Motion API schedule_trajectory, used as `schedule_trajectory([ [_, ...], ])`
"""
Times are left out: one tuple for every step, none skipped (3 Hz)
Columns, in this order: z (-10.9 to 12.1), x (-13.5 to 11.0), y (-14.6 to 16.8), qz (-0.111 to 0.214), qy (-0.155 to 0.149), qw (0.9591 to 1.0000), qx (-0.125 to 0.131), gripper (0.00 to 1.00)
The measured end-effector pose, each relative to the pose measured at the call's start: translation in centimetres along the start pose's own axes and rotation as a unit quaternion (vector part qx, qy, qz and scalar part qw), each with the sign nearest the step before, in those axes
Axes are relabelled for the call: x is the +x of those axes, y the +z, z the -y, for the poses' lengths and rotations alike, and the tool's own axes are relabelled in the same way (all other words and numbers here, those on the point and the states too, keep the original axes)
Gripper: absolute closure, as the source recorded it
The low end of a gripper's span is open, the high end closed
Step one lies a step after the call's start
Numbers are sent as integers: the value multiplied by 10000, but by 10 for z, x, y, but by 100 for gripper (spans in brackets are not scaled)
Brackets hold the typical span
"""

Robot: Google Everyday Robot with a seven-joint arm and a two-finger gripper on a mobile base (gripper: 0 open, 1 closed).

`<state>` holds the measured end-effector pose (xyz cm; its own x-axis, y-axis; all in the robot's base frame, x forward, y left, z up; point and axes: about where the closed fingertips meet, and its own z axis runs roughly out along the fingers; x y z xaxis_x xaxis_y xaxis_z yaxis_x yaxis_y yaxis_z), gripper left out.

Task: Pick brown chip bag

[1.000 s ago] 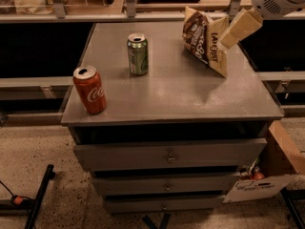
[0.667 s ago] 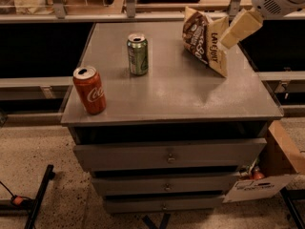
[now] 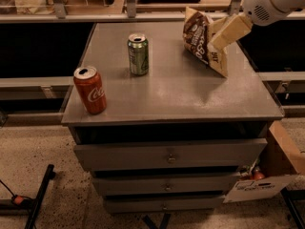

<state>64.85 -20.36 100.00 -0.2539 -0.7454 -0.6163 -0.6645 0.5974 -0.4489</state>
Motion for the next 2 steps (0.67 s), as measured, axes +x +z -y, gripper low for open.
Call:
schedule_trajectory([
  [2, -5, 23, 175, 299, 9994, -60, 0],
  [0, -2, 49, 207, 678, 9974, -147, 0],
])
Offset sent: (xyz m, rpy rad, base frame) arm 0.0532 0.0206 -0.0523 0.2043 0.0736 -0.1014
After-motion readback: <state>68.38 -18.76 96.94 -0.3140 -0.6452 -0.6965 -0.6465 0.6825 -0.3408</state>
